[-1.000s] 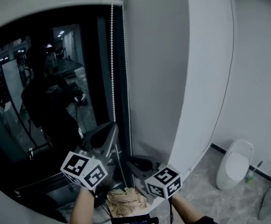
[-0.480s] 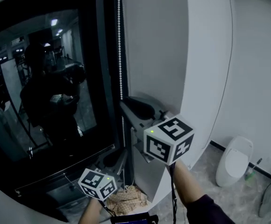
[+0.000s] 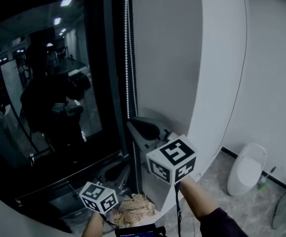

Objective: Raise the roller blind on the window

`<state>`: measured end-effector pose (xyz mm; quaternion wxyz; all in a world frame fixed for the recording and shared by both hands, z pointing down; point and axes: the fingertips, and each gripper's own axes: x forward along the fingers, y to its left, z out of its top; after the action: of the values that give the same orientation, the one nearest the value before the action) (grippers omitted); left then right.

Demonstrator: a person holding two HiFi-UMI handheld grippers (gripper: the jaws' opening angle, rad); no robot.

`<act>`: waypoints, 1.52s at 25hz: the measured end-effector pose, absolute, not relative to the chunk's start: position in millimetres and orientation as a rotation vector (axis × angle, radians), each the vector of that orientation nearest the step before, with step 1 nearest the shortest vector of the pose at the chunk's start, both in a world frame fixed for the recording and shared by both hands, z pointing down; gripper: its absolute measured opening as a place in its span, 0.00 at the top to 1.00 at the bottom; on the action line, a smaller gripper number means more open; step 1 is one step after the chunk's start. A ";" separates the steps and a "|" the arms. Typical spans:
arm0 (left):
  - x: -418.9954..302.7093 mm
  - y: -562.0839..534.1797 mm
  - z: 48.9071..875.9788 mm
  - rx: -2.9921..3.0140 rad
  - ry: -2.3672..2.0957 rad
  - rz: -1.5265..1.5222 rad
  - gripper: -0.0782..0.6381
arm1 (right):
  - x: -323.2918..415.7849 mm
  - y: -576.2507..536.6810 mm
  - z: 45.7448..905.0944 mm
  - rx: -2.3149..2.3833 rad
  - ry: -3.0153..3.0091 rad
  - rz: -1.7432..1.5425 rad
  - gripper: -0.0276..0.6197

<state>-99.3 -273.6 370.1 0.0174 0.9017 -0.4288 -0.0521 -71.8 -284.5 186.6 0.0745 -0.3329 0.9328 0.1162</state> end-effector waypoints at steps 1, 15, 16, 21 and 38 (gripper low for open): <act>-102.7 -272.3 361.9 2.803 -1.339 -0.202 0.86 | -70.4 -286.7 194.5 -1.009 2.809 0.341 0.93; -105.9 -266.5 306.3 2.861 -1.340 -0.358 0.86 | -64.8 -292.7 275.5 -1.088 2.866 0.206 0.93; -105.1 -266.1 305.0 2.868 -1.336 -0.360 0.86 | -63.7 -292.1 275.3 -1.109 2.865 0.228 0.93; -102.6 -263.8 293.5 2.870 -1.348 -0.363 0.86 | -51.4 -272.8 274.6 -1.150 2.859 0.290 0.88; -78.8 -261.8 287.3 2.931 -1.320 -0.319 0.86 | -20.4 -255.5 255.8 -1.153 2.741 0.269 0.94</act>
<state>-78.8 -261.8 287.3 -0.0442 0.9064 -0.4084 -0.0986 -20.4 -255.5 255.8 0.0778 -0.3850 0.9152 0.0899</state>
